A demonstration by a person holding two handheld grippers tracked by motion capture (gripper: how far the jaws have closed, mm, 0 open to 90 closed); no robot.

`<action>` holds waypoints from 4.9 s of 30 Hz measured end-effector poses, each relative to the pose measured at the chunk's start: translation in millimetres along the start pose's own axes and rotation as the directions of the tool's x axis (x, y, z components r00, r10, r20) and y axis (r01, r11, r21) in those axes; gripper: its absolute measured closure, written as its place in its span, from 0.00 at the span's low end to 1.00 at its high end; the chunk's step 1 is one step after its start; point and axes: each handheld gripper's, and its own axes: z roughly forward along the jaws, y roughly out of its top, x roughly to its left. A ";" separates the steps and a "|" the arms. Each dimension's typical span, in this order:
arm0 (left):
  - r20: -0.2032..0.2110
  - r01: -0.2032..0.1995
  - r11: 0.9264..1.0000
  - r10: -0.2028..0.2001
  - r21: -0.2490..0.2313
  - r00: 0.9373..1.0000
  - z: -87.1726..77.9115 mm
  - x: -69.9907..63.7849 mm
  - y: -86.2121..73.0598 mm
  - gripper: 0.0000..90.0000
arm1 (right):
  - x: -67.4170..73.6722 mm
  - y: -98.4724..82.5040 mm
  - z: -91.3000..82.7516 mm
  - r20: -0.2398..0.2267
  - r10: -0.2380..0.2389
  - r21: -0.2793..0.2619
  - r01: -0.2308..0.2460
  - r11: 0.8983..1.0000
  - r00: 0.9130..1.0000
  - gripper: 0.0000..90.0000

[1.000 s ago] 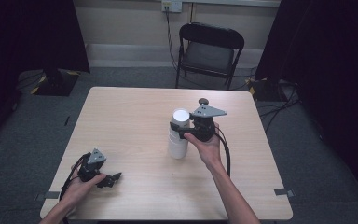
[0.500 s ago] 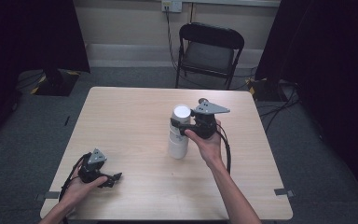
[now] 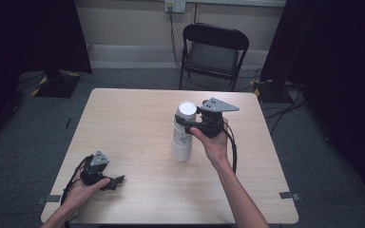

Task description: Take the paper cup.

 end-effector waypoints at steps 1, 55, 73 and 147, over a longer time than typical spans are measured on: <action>0.001 -0.002 1.000 0.002 -0.001 1.000 0.0 0.2 -0.1 0.00 | 0.1 1.0 -0.5 -0.001 0.002 -0.003 -0.002 1.000 1.000 0.37; 0.053 -0.024 0.987 0.033 -0.161 0.998 -19.2 -18.1 19.0 0.23 | -6.6 -17.8 -83.3 0.007 0.147 -0.057 -0.147 0.988 0.989 0.39; 0.110 -0.061 0.960 0.094 -0.274 0.989 -32.0 -47.3 52.4 0.30 | 9.0 -53.8 -77.4 -0.066 0.220 0.023 -0.219 0.976 0.973 0.40; 0.188 -0.166 0.879 0.274 -0.447 0.943 0.9 -122.7 90.1 0.95 | 52.9 -74.4 -42.3 -0.296 0.320 0.137 -0.292 0.947 0.900 0.26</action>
